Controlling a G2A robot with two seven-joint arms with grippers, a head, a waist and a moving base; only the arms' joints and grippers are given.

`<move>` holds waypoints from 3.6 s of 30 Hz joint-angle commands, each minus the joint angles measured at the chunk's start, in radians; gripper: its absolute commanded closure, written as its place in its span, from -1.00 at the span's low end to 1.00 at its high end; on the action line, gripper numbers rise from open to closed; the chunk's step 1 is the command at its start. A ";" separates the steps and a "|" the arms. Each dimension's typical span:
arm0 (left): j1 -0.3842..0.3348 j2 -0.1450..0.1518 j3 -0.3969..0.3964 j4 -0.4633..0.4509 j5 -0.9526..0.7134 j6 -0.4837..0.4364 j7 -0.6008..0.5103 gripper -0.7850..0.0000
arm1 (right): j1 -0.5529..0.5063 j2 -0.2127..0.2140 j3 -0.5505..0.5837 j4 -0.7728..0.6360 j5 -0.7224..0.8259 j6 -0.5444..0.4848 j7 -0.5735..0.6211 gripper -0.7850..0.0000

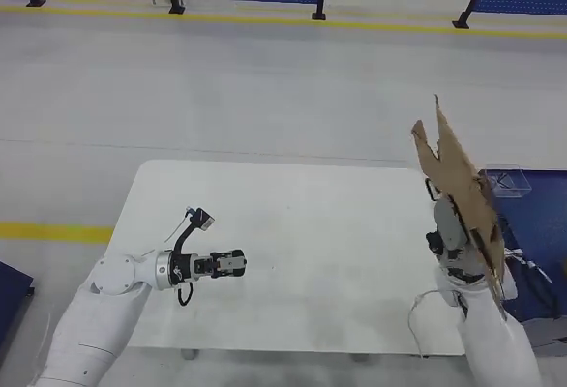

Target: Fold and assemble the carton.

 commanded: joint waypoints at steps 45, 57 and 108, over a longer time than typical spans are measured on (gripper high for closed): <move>0.000 0.000 0.000 0.000 0.000 0.000 0.000 -1.00 | -0.144 -0.006 0.399 -0.494 -2.359 -0.848 -0.946 1.00; 0.000 0.000 0.000 0.000 0.000 0.000 0.000 -1.00 | -0.521 0.010 0.055 -0.494 -3.923 -0.068 -1.726 1.00; 0.000 0.000 0.000 0.000 0.000 0.000 0.000 -1.00 | -0.141 0.091 -0.095 -0.084 -1.056 -0.627 -0.522 1.00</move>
